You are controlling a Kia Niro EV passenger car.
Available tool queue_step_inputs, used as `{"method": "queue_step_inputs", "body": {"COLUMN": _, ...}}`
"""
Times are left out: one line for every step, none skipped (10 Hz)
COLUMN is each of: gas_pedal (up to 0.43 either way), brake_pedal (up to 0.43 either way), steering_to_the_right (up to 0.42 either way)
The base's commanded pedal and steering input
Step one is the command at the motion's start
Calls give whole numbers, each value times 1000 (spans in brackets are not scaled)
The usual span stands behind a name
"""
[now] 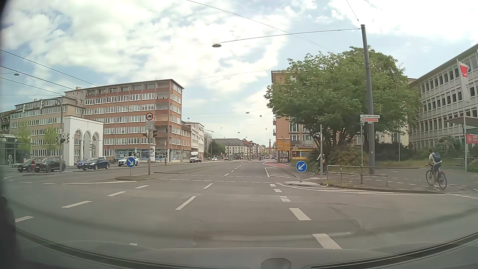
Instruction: Follow the waypoints while adhering to traffic rules and regulations
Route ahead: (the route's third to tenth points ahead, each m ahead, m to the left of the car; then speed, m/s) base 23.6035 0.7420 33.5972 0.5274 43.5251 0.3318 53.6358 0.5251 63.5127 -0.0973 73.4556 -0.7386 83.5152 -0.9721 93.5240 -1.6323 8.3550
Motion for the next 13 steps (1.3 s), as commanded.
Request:
{"method": "queue_step_inputs", "body": {"gas_pedal": 177, "brake_pedal": 30, "steering_to_the_right": -17}}
{"method": "queue_step_inputs", "body": {"gas_pedal": 177, "brake_pedal": 30, "steering_to_the_right": -12}}
{"method": "queue_step_inputs", "body": {"gas_pedal": 177, "brake_pedal": 30, "steering_to_the_right": -9}}
{"method": "queue_step_inputs", "body": {"gas_pedal": 157, "brake_pedal": 30, "steering_to_the_right": -6}}
{"method": "queue_step_inputs", "body": {"gas_pedal": 157, "brake_pedal": 30, "steering_to_the_right": -4}}
{"method": "queue_step_inputs", "body": {"gas_pedal": 138, "brake_pedal": 30, "steering_to_the_right": -3}}
{"method": "queue_step_inputs", "body": {"gas_pedal": 138, "brake_pedal": 30, "steering_to_the_right": 0}}
{"method": "queue_step_inputs", "body": {"gas_pedal": 138, "brake_pedal": 30, "steering_to_the_right": 3}}
{"method": "queue_step_inputs", "body": {"gas_pedal": 138, "brake_pedal": 30, "steering_to_the_right": 5}}
{"method": "queue_step_inputs", "body": {"gas_pedal": 130, "brake_pedal": 30, "steering_to_the_right": 5}}
{"method": "queue_step_inputs", "body": {"gas_pedal": 130, "brake_pedal": 30, "steering_to_the_right": 5}}
{"method": "queue_step_inputs", "body": {"gas_pedal": 130, "brake_pedal": 30, "steering_to_the_right": 4}}
{"method": "queue_step_inputs", "body": {"gas_pedal": 130, "brake_pedal": 30, "steering_to_the_right": 2}}
